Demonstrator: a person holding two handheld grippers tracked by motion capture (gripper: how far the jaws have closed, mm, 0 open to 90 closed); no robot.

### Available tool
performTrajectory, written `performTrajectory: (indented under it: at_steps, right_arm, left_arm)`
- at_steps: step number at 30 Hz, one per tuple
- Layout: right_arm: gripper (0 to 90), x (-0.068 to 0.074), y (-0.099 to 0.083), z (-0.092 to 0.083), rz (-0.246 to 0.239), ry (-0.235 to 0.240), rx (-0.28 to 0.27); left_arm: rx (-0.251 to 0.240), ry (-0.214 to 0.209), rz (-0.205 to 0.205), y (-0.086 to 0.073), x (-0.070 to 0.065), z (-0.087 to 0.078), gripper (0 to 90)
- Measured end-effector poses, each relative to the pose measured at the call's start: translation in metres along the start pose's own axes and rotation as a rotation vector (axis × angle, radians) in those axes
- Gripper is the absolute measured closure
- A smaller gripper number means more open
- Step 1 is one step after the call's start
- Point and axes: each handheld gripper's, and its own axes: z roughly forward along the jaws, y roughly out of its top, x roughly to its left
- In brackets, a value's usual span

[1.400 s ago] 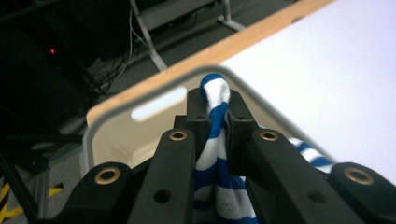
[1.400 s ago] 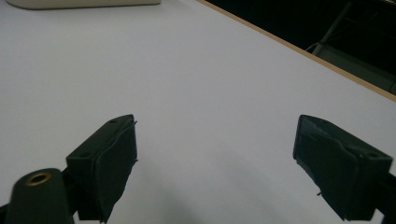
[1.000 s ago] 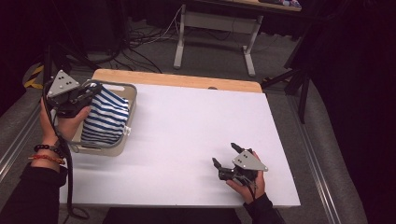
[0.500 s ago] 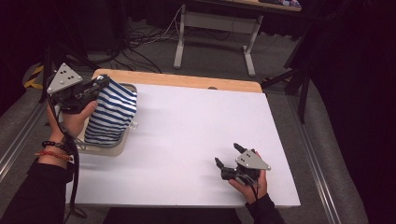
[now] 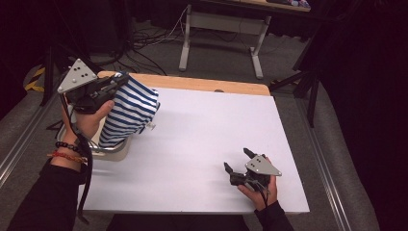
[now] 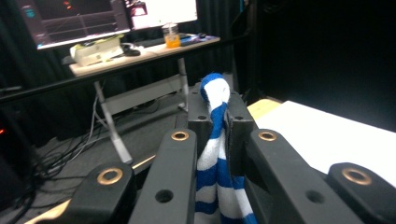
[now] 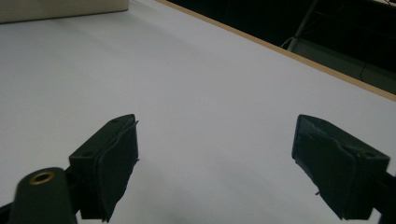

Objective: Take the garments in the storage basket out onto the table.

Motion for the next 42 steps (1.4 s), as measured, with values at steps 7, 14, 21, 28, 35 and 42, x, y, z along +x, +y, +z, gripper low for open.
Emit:
performTrajectory:
  at_steps: [7,14,21,28,35,42]
  right_arm:
    - [14.8,-0.001,0.0,-0.001,0.0,-0.004,-0.001]
    - [14.7,-0.002,0.0,-0.002,0.005,-0.006,-0.005]
    - [14.7,-0.003,0.0,-0.002,0.005,-0.008,-0.006]
    - [14.7,-0.003,0.0,-0.003,0.004,-0.009,-0.006]
    - [14.7,-0.004,0.0,-0.003,0.005,-0.01,-0.006]
    - [14.7,-0.004,0.0,-0.003,0.004,-0.009,-0.006]
  left_arm:
    - [-0.016,-0.051,0.022,0.01,-0.019,0.011,84.6]
    - [-0.019,-0.107,0.042,0.017,-0.039,0.024,84.6]
    - [-0.021,-0.161,0.05,0.018,-0.058,0.039,84.6]
    - [-0.007,-0.212,0.055,0.017,-0.076,0.055,84.5]
    - [0.0,-0.238,0.063,0.014,-0.089,0.067,84.5]
    - [0.015,-0.273,0.058,0.011,-0.102,0.081,84.5]
